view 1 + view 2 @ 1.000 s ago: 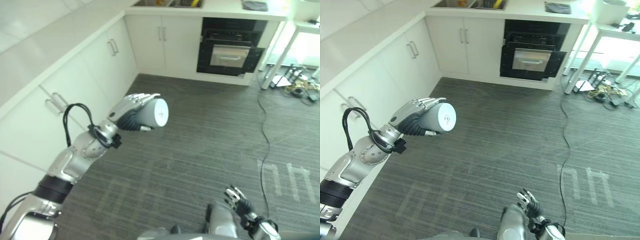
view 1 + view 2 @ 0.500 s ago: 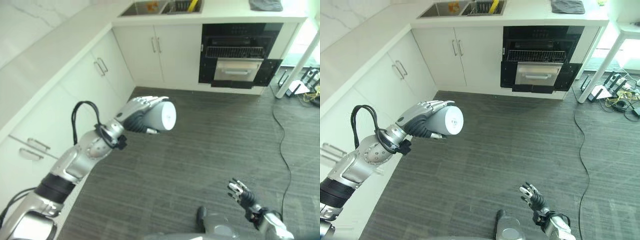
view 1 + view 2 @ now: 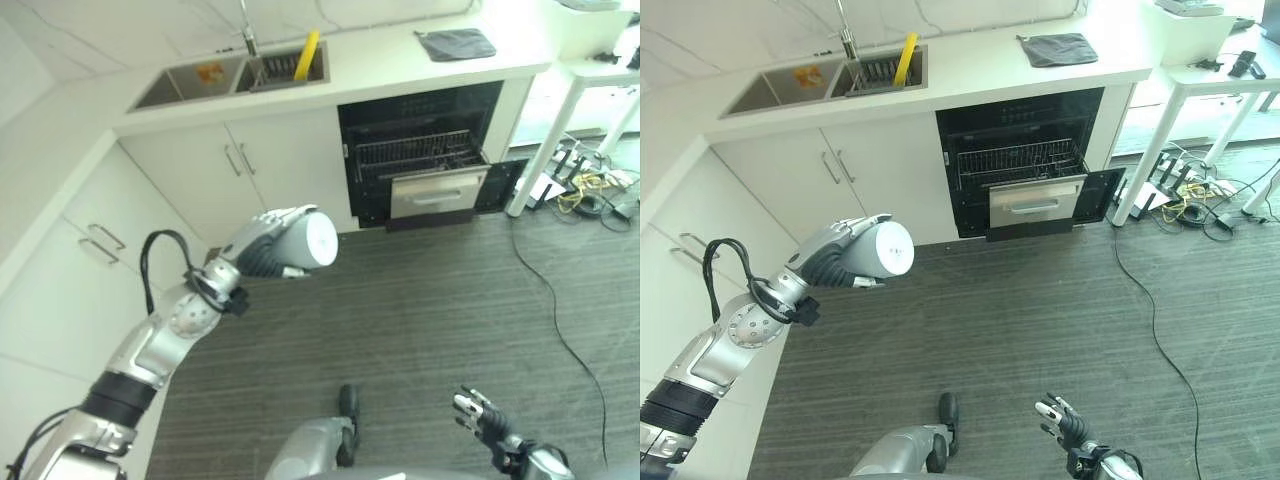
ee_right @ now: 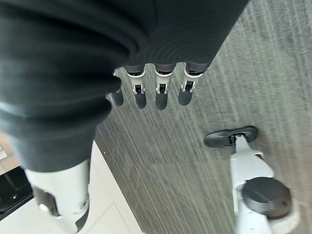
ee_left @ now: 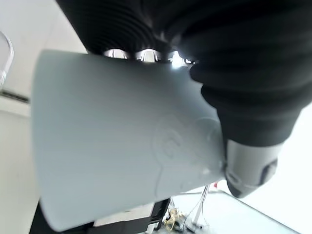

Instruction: Place the dishes in the dishwasher.

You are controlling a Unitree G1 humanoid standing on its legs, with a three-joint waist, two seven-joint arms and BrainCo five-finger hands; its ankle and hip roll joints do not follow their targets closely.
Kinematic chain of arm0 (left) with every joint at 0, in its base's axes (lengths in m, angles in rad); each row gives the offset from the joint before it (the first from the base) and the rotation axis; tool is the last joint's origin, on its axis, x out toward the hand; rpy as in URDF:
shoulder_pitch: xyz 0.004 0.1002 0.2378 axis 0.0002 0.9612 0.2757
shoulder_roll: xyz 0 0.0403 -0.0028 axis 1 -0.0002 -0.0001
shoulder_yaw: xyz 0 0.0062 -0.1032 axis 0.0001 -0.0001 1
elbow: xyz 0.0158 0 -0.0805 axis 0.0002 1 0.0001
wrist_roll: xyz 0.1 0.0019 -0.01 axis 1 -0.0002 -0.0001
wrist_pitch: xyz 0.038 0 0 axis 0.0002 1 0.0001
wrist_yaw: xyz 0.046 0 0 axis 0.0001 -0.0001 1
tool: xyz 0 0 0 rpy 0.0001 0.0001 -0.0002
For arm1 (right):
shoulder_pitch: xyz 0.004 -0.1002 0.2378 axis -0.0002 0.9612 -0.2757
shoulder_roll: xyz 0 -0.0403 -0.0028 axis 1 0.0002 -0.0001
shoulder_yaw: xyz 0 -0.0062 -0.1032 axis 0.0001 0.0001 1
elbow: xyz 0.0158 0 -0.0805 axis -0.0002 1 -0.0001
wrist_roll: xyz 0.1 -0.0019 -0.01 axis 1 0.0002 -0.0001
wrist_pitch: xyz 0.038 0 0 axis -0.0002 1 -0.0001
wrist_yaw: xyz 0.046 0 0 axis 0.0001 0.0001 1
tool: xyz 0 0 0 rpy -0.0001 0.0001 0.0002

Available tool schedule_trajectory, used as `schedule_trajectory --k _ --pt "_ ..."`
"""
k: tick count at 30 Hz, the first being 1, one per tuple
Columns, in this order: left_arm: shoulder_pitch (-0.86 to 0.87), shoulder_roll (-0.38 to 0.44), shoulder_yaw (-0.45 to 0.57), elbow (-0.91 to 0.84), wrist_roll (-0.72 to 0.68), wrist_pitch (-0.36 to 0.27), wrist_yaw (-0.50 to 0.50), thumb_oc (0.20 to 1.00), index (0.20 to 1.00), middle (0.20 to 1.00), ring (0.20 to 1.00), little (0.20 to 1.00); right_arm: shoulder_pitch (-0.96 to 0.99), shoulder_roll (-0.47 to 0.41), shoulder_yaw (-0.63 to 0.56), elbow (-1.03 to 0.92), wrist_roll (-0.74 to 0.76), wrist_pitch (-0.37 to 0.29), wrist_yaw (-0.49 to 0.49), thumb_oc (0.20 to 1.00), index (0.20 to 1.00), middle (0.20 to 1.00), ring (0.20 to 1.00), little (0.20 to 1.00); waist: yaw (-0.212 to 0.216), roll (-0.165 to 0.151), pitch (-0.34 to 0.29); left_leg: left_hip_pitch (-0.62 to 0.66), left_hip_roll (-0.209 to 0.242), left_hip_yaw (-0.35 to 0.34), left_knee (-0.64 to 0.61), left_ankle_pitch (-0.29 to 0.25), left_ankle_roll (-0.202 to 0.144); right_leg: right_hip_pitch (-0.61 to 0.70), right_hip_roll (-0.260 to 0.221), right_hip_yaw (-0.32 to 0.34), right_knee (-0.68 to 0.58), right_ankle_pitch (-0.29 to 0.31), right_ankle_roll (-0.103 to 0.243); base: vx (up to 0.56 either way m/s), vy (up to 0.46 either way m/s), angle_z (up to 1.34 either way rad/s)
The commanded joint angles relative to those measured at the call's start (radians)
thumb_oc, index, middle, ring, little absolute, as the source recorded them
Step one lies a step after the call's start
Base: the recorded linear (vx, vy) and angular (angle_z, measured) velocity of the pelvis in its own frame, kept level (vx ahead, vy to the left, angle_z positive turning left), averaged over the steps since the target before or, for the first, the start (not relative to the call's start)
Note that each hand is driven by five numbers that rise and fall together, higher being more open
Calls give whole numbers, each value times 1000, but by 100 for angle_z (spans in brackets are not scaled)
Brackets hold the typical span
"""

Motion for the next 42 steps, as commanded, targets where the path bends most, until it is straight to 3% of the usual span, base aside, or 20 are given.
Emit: schedule_trajectory --k 1,2,6,9,11,14,16,18,20,23,27,28,31,32,34,35,37,42 --pt "-50 31 66 -76 -19 -44 -10 200 200 200 200 200 -39 -8 -35 -50 -13 -10 -2 1000 1000 1000 1000 1000 28 78 7 -11 116 -37 60 -80 -189 -196 73 -5 8 119 -29 405 274 -7" --pt "-60 46 62 -56 -32 -65 -11 200 200 200 200 200 -21 5 -37 -70 -46 -16 -14 1000 1000 1000 1000 1000 18 80 4 29 96 -49 53 -107 -159 -229 63 -16 68 143 -20 304 206 -7" --pt "-89 63 27 -37 -34 -87 -13 200 200 200 200 200 -7 28 -44 -89 -25 -27 -35 1000 1000 1000 1000 1000 8 82 -2 79 71 -67 31 -142 -115 -279 60 -32 182 182 -2 189 123 3" --pt "-123 75 -10 -38 -27 -58 -4 200 200 200 200 200 -1 42 -39 -105 -55 -48 -31 1000 1000 1000 1000 1000 1 84 -3 115 54 -45 5 -160 -79 -329 57 -65 359 259 36 148 132 8" --pt "-134 84 -21 -39 -34 -27 -2 200 200 200 200 200 -2 44 -28 -111 -73 -51 -24 1000 1000 1000 1000 1000 3 90 -3 145 58 -32 -11 -171 -63 -397 31 -93 476 284 50 121 93 -21" --pt "-139 87 -14 -50 -34 6 -7 200 200 200 200 200 -11 42 -13 -126 -93 -43 -14 1000 1000 1000 1000 1000 -9 96 10 207 81 -4 -32 -193 -73 -486 -17 -136 385 275 45 137 -72 -91" --pt "-158 83 -19 -58 -23 40 -10 200 200 200 200 200 -30 43 -6 -122 -95 -32 -11 1000 1000 1000 1000 1000 -20 75 16 249 82 -9 -51 -227 -88 -515 -73 -127 138 339 64 202 -291 -48" --pt "-170 85 -27 -63 -20 62 1 200 200 200 200 200 -46 44 -6 -111 -106 -23 -1 1000 1000 1000 1000 1000 -29 64 18 279 82 -19 -64 -260 -92 -537 -101 -106 25 429 93 231 -272 -3" --pt "-178 104 -29 -57 -33 70 17 200 200 200 200 200 -63 47 -12 -104 -129 -5 10 1000 1000 1000 1000 1000 -35 58 19 310 95 -25 -78 -288 -98 -566 -116 -79 -39 475 118 327 -360 21" --pt "-166 118 -18 -56 -49 71 32 200 200 200 200 200 -63 45 -11 -118 -152 29 20 1000 1000 1000 1000 1000 -40 51 10 323 128 -23 -62 -299 -113 -544 -87 -70 -42 409 118 341 -412 32" --pt "-106 80 13 -84 -34 110 60 200 200 200 200 200 -67 12 26 -112 -201 52 32 1000 1000 1000 1000 1000 -26 36 -4 311 181 -15 56 -322 -163 -484 -48 -123 -18 316 52 313 -392 53" --pt "-96 74 20 -87 -32 115 62 200 200 200 200 200 -68 4 31 -106 -209 55 30 1000 1000 1000 1000 1000 -21 32 -3 290 188 -8 106 -317 -167 -468 -43 -131 -19 304 39 186 -283 16" --pt "-81 47 42 -95 -38 80 51 200 200 200 200 200 -68 -20 20 -45 -166 19 18 1000 1000 1000 1000 1000 4 26 27 95 232 75 435 -230 -195 -380 -27 -205 -26 248 -35 180 -353 35" --pt "-81 44 42 -93 -37 77 50 200 200 200 200 200 -68 -21 17 -40 -166 17 19 1000 1000 1000 1000 1000 4 31 30 89 238 75 448 -235 -197 -373 -23 -212 -24 241 -38 216 -113 111" --pt "-64 20 45 -90 -17 62 50 200 200 200 200 200 -78 -16 6 -3 -157 -1 11 1000 1000 1000 1000 1000 21 48 39 91 200 74 313 -233 -193 -345 -7 -222 -34 228 -39 227 61 67" --pt "-57 8 44 -92 -6 52 51 200 200 200 200 200 -86 -14 0 10 -152 -6 4 1000 1000 1000 1000 1000 30 58 40 80 203 77 203 -183 -210 -325 5 -222 -47 217 -38 197 130 22" --pt "-52 -24 30 -104 32 45 54 200 200 200 200 200 -91 -13 0 23 -142 -12 -16 1000 1000 1000 1000 1000 43 71 44 23 237 86 98 -95 -236 -281 11 -228 -65 194 -41 227 187 19" --pt "-64 -40 40 -103 49 52 33 200 200 200 200 200 -68 4 -5 33 -154 8 -38 1000 1000 1000 1000 1000 43 81 20 95 237 115 -9 -87 -239 -267 -24 -273 -47 174 -18 175 197 -20"
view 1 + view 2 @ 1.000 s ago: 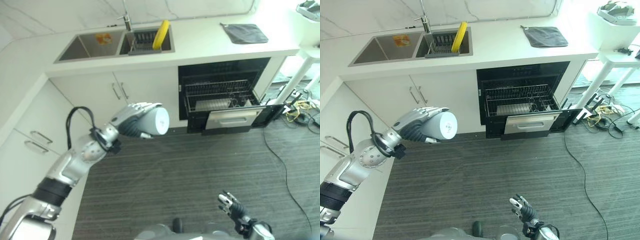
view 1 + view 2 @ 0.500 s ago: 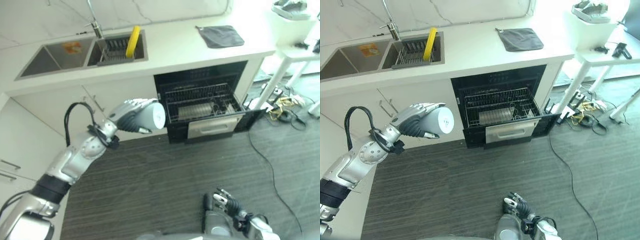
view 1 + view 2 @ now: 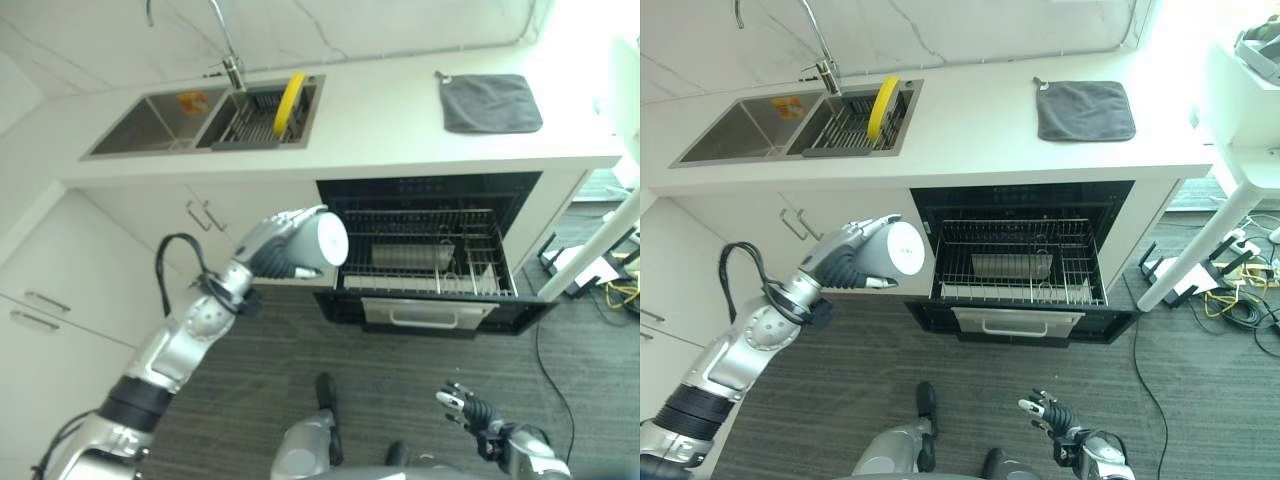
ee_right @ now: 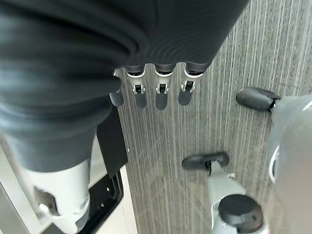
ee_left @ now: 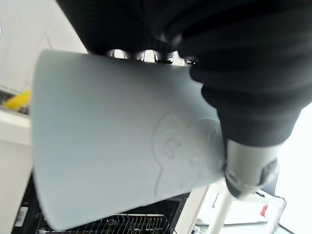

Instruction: Place the dishes in the dishwasher.

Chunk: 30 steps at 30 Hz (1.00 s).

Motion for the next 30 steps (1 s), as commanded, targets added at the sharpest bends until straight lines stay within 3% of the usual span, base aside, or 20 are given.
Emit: schedule_trajectory --k 1,7,9,11,13,14,17,18,20,22,23,25,30 --pt "-82 52 74 -48 -18 -22 24 200 200 200 200 200 14 -5 -17 -34 28 -9 -5 1000 1000 1000 1000 1000 -4 21 -22 85 -38 0 115 -70 15 -67 -129 19 188 -96 119 126 167 -19" --pt "-75 53 84 -15 -26 -68 15 200 200 200 200 200 51 18 -43 -17 11 -3 -51 1000 1000 1000 1000 1000 12 18 -28 111 -88 -36 110 -108 44 -84 -150 1 233 -101 133 93 158 17" --pt "-74 56 86 -9 -23 -88 10 200 200 200 200 200 51 21 -47 -13 -1 -11 -54 1000 1000 1000 1000 1000 16 15 -25 111 -97 -44 119 -124 64 -101 -149 8 292 -114 135 65 99 11" --pt "-81 62 81 -12 -11 -98 5 200 200 200 200 200 56 24 -49 -23 -18 -25 -42 1000 1000 1000 1000 1000 10 6 -13 109 -118 -64 136 -146 97 -153 -158 39 423 -84 159 38 19 8" --pt "-96 69 70 -5 -3 -101 8 200 200 200 200 200 55 25 -41 -35 -10 -31 -24 1000 1000 1000 1000 1000 3 2 -2 119 -120 -82 135 -150 110 -186 -179 70 456 -64 166 9 -106 25" --pt "-105 74 63 -4 0 -96 14 200 200 200 200 200 50 26 -31 -38 -9 -39 -11 1000 1000 1000 1000 1000 2 3 1 122 -109 -81 128 -143 103 -186 -194 69 401 -53 165 -14 -272 23" --pt "-147 121 39 6 -24 -55 50 200 200 200 200 200 9 30 -8 -52 -36 -40 24 1000 1000 1000 1000 1000 -14 -2 23 159 -69 -67 85 -152 86 -221 -269 107 268 59 219 -29 -381 -4" --pt "-160 141 32 18 -41 -50 52 200 200 200 200 200 -1 31 -2 -67 -34 -23 28 1000 1000 1000 1000 1000 -21 -1 25 166 -43 -61 68 -144 76 -229 -266 135 262 47 232 -12 -548 -12" --pt "-157 144 21 18 -54 -41 48 200 200 200 200 200 3 24 8 -80 -15 3 37 1000 1000 1000 1000 1000 -22 -7 17 156 7 -40 65 -111 38 -192 -235 101 205 15 228 18 -505 9" --pt "-165 127 7 -18 -66 -19 39 200 200 200 200 200 13 8 -1 -87 -21 19 27 1000 1000 1000 1000 1000 -42 -4 14 140 59 -11 63 -68 -7 -163 -198 94 153 -1 198 -3 -323 39" --pt "-168 120 3 -33 -73 -8 37 200 200 200 200 200 20 -3 -6 -89 -25 29 13 1000 1000 1000 1000 1000 -47 -4 10 131 62 -29 71 -60 -18 -149 -189 96 112 13 191 -24 -236 59" --pt "-158 136 34 -55 -119 -19 31 200 200 200 200 200 12 -29 -23 -59 9 29 -4 1000 1000 1000 1000 1000 -38 -7 -6 121 33 -70 119 -101 -13 -139 -200 102 40 55 193 -67 -18 11" --pt "-158 164 39 -47 -141 -26 24 200 200 200 200 200 23 -43 -75 -21 39 11 15 1000 1000 1000 1000 1000 -70 5 -22 176 57 -19 73 -92 -16 -130 -199 99 50 52 189 -3 102 -38"
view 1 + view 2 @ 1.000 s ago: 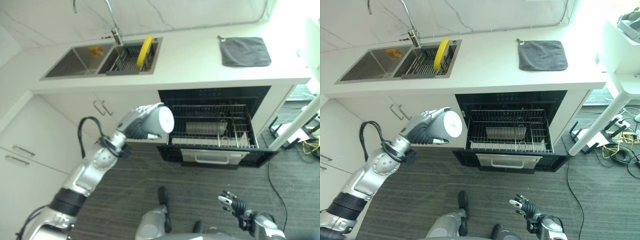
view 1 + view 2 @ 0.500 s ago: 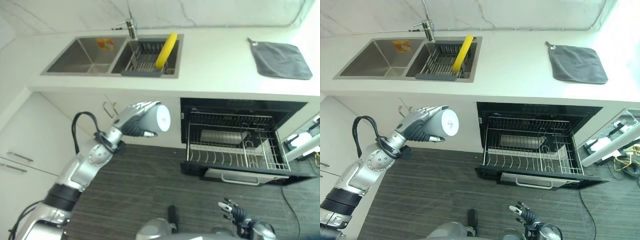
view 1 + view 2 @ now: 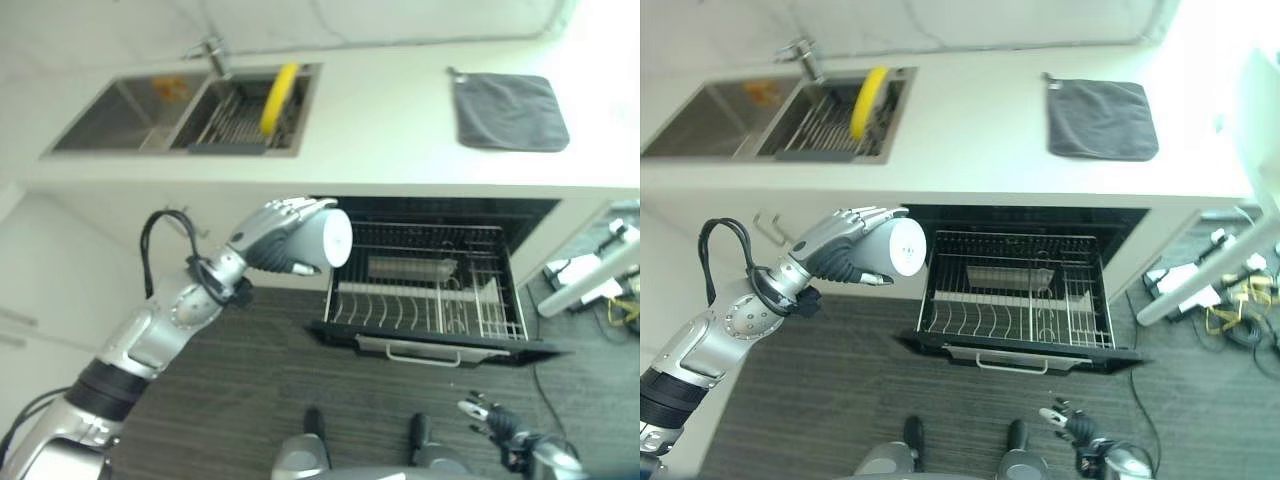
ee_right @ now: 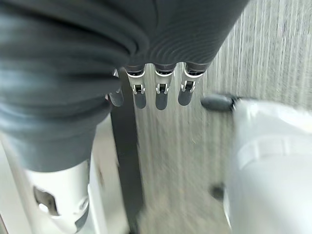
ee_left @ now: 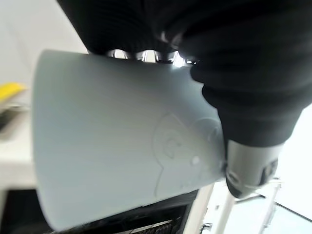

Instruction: Place the dishes in the dishwasher.

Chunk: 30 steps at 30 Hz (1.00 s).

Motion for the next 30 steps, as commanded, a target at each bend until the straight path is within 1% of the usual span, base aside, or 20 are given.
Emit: schedule_trajectory --k 1,3,5,8,9,12,13,14,15,17,18,20,24,25,28,29,30 --pt "-82 8 43 40 -78 -8 39 200 200 200 200 200 -21 78 14 27 14 -36 42 1000 1000 1000 1000 1000 16 -54 -21 -23 6 9 112 -175 9 1 -77 -18 85 -97 76 42 15 -12" --pt "-91 -1 29 65 -83 -11 47 200 200 200 200 200 -8 90 23 31 -19 -60 49 1000 1000 1000 1000 1000 9 -59 -25 0 4 19 105 -184 13 11 -81 -19 83 -96 82 47 -31 6" --pt "-92 -19 10 66 -62 -15 40 200 200 200 200 200 2 96 33 11 17 -69 49 1000 1000 1000 1000 1000 1 -66 -27 14 5 28 106 -196 17 17 -83 -18 82 -96 84 10 -54 12" --pt "-94 -41 -12 72 -42 -11 57 200 200 200 200 200 14 102 39 -37 52 -73 40 1000 1000 1000 1000 1000 -11 -71 -26 22 3 40 114 -208 21 17 -87 -14 83 -94 87 -18 -11 -2" --pt "-97 -51 -21 86 -57 -5 72 200 200 200 200 200 29 103 39 -77 69 -76 29 1000 1000 1000 1000 1000 -24 -73 -28 28 -2 51 118 -217 26 17 -89 -3 81 -91 90 -33 8 -24" --pt "-103 -66 -30 132 -174 -16 68 200 200 200 200 200 66 102 29 -165 77 -91 9 1000 1000 1000 1000 1000 -52 -85 -25 37 -15 69 133 -235 39 7 -98 24 87 -79 103 -39 16 -36" --pt "-101 -85 -36 165 -244 -24 63 200 200 200 200 200 106 101 18 -236 107 -92 -13 1000 1000 1000 1000 1000 -74 -95 -20 46 -20 83 138 -248 47 0 -103 43 94 -73 114 -64 14 -32" --pt "-100 -99 -39 185 -266 -27 67 200 200 200 200 200 122 104 9 -287 127 -71 -32 1000 1000 1000 1000 1000 -85 -101 -21 45 -22 91 139 -250 52 -12 -106 54 96 -66 118 -87 14 -33" --pt "-99 -122 -43 213 -304 -28 72 200 200 200 200 200 152 101 -9 -349 89 -72 -42 1000 1000 1000 1000 1000 -106 -111 -17 51 -26 104 143 -260 59 -20 -109 69 101 -61 126 -95 5 -39" --pt "-96 -154 -48 266 -352 -45 88 200 200 200 200 200 192 93 -28 -457 80 -57 -26 1000 1000 1000 1000 1000 -134 -127 -17 53 -29 124 153 -273 69 -42 -115 92 107 -48 138 -105 5 -50" --pt "-96 -167 -48 291 -376 -57 98 200 200 200 200 200 209 90 -35 -503 82 -60 -18 1000 1000 1000 1000 1000 -146 -135 -17 53 -31 132 161 -281 74 -53 -118 103 110 -43 142 -109 12 -51" --pt "-80 -213 -38 351 -392 -92 146 200 200 200 200 200 259 83 -61 -650 99 -46 19 1000 1000 1000 1000 1000 -179 -159 -25 51 -43 156 199 -315 94 -86 -124 140 116 -25 151 -108 28 -59" --pt "-55 -263 -28 391 -394 -126 241 200 200 200 200 200 303 62 -78 -769 131 -62 60 1000 1000 1000 1000 1000 -206 -181 -36 43 -47 193 271 -363 112 -117 -131 170 125 -11 155 -48 43 -63" --pt "-39 -284 -21 394 -388 -136 276 200 200 200 200 200 314 55 -84 -816 141 -66 62 1000 1000 1000 1000 1000 -213 -179 -39 51 -47 192 300 -408 117 -117 -132 177 132 -22 166 1 94 -44" --pt "-14 -319 -12 391 -410 -153 330 200 200 200 200 200 323 41 -92 -890 167 -98 59 1000 1000 1000 1000 1000 -222 -183 -38 49 -47 205 339 -438 127 -133 -135 186 140 -14 169 -35 78 -54" --pt "-3 -335 -3 388 -416 -153 348 200 200 200 200 200 324 36 -97 -924 167 -119 60 1000 1000 1000 1000 1000 -226 -184 -39 50 -48 215 351 -448 130 -142 -139 188 142 -9 172 -86 126 -77" --pt "27 -368 19 371 -438 -151 390 200 200 200 200 200 315 22 -107 -1007 193 -141 51 1000 1000 1000 1000 1000 -231 -185 -36 53 -52 229 369 -466 133 -161 -143 191 145 4 178 -83 143 -118"
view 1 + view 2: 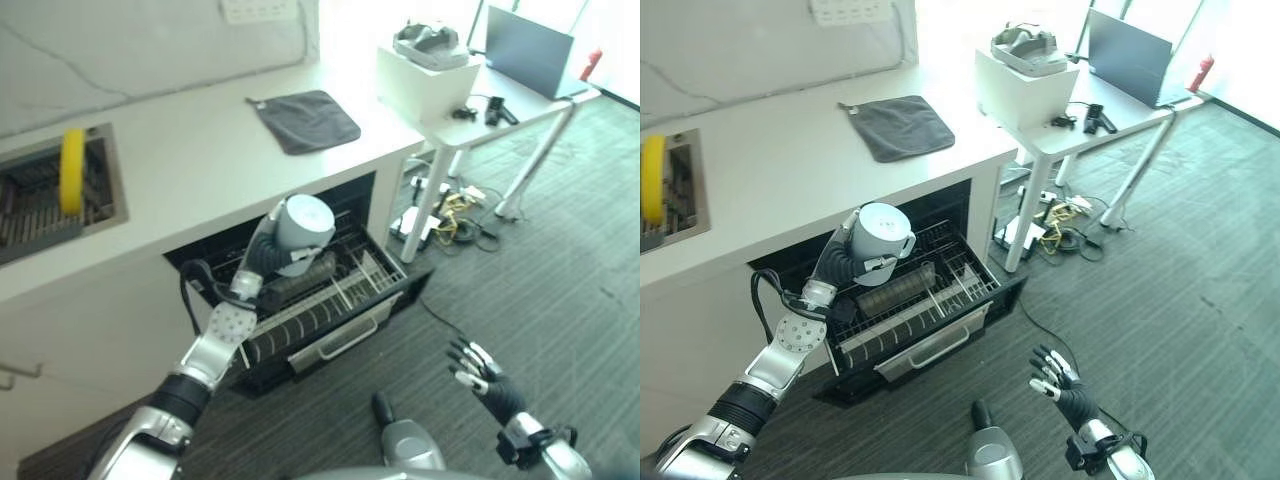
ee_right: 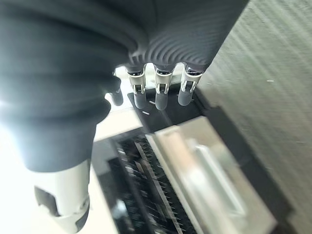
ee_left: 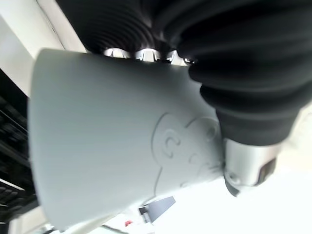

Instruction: Place the dishes in the dishwasher.

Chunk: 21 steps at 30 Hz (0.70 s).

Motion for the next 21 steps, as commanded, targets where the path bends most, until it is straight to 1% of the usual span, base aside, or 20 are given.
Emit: schedule_trajectory --k 1,3,4,7,8,10,11,12,13,14,17,18,21 --pt "28 -34 93 -47 -89 -82 120 200 200 200 200 200 -79 -82 -37 -119 99 -133 -34 1000 1000 1000 1000 1000 9 25 -4 -36 1 -108 248 -229 96 -15 -114 -102 89 -70 95 -67 134 -135" --pt "34 -50 89 -62 -85 -99 148 200 200 200 200 200 -89 -88 -42 -177 119 -175 -40 1000 1000 1000 1000 1000 3 28 -6 -27 0 -101 245 -235 103 -23 -116 -102 92 -68 94 -23 94 -84" --pt "29 -57 88 -58 -107 -125 141 200 200 200 200 200 -94 -85 -49 -204 120 -204 -32 1000 1000 1000 1000 1000 -1 32 -8 -22 -2 -97 243 -237 104 -27 -117 -100 93 -66 92 -21 91 -23" --pt "5 -82 78 -39 -125 -155 169 200 200 200 200 200 -126 -86 -53 -277 110 -248 -3 1000 1000 1000 1000 1000 -9 41 -17 -15 -5 -93 235 -241 106 -36 -120 -99 101 -72 90 -18 88 -4" --pt "1 -94 75 -42 -108 -164 195 200 200 200 200 200 -147 -86 -44 -295 97 -263 6 1000 1000 1000 1000 1000 -5 44 -19 -13 -6 -96 231 -239 104 -34 -120 -100 102 -75 88 -3 66 0" --pt "6 -104 76 -61 -90 -176 218 200 200 200 200 200 -180 -89 -30 -318 81 -271 8 1000 1000 1000 1000 1000 6 47 -22 -13 -8 -105 224 -234 99 -29 -120 -106 101 -79 86 2 29 6" --pt "5 -108 73 -68 -109 -183 207 200 200 200 200 200 -198 -95 -21 -330 70 -265 1 1000 1000 1000 1000 1000 13 48 -24 -12 -9 -111 220 -232 98 -24 -121 -111 99 -81 84 6 11 26" --pt "10 -122 71 -92 -167 -186 169 200 200 200 200 200 -238 -98 9 -339 37 -267 -28 1000 1000 1000 1000 1000 30 50 -27 -12 -10 -123 213 -226 93 -18 -124 -121 97 -83 80 10 -2 30" --pt "14 -128 70 -104 -202 -184 144 200 200 200 200 200 -255 -99 24 -339 24 -263 -33 1000 1000 1000 1000 1000 38 51 -27 -12 -10 -128 209 -223 91 -14 -125 -128 96 -84 79 -51 -63 26" --pt "21 -137 69 -121 -248 -180 115 200 200 200 200 200 -276 -101 44 -342 18 -258 -42 1000 1000 1000 1000 1000 48 41 -28 -19 -14 -122 202 -194 88 -19 -130 -134 93 -69 67 -46 -68 23" --pt "43 -158 56 -165 -316 -176 74 200 200 200 200 200 -329 -101 99 -345 -14 -246 -75 1000 1000 1000 1000 1000 85 43 -31 -18 -10 -146 183 -177 78 3 -132 -160 87 -77 60 14 -58 39" --pt "48 -165 47 -181 -368 -172 35 200 200 200 200 200 -349 -98 121 -346 -29 -248 -89 1000 1000 1000 1000 1000 100 44 -33 -17 -9 -161 173 -170 74 14 -132 -172 87 -83 56 54 -72 40" --pt "61 -180 32 -216 -457 -150 -29 200 200 200 200 200 -391 -97 165 -356 -68 -233 -136 1000 1000 1000 1000 1000 131 46 -32 -20 -3 -188 159 -154 66 35 -130 -194 90 -96 49 46 -68 62"
